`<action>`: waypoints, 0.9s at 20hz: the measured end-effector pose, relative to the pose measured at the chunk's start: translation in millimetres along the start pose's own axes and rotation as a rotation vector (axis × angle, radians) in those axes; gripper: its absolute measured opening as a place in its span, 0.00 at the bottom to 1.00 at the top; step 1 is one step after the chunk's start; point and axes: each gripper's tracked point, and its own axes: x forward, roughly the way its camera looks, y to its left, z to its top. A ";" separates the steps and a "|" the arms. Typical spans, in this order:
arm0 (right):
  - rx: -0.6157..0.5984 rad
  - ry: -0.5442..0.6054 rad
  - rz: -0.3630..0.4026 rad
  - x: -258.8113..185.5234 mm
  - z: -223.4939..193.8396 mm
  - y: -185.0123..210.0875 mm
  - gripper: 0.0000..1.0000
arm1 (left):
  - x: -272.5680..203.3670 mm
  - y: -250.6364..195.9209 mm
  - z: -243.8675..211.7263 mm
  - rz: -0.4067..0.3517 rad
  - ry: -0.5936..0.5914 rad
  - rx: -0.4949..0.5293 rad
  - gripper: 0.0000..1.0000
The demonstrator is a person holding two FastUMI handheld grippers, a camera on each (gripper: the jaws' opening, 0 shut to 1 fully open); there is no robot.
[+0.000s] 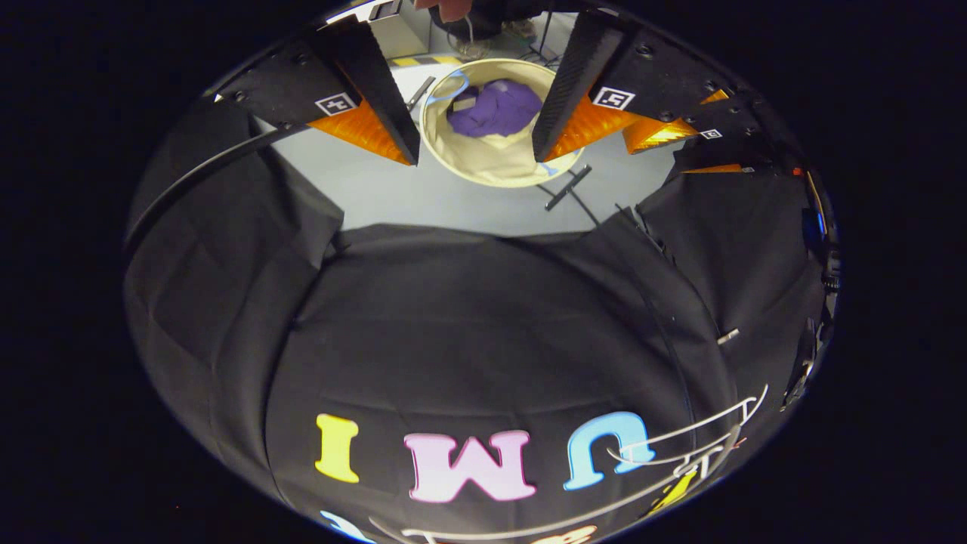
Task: Grasp the clothes on the hanger with both hands and then place them into the laundry hamper below.
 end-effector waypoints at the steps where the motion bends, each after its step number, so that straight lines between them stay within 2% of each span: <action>1: -0.001 -0.044 -0.009 -12.0 17.7 1.4 0.96 | -14.0 0.2 14.8 -0.001 -0.036 0.007 0.92; 2: 0.002 -0.082 -0.017 -22.9 33.0 2.7 0.97 | -29.2 -1.8 27.8 -0.005 -0.074 0.015 0.96; 11: 0.037 -0.306 -0.034 -114.3 114.7 26.0 0.96 | -158.0 7.0 130.2 -0.003 -0.388 0.059 0.95; 15: 0.028 -0.410 -0.046 -154.9 138.7 34.0 0.97 | -214.8 7.5 164.6 -0.010 -0.511 0.072 0.95; 18: 0.022 -0.482 -0.054 -190.6 153.3 44.5 0.97 | -254.8 11.1 169.1 -0.004 -0.580 0.092 0.95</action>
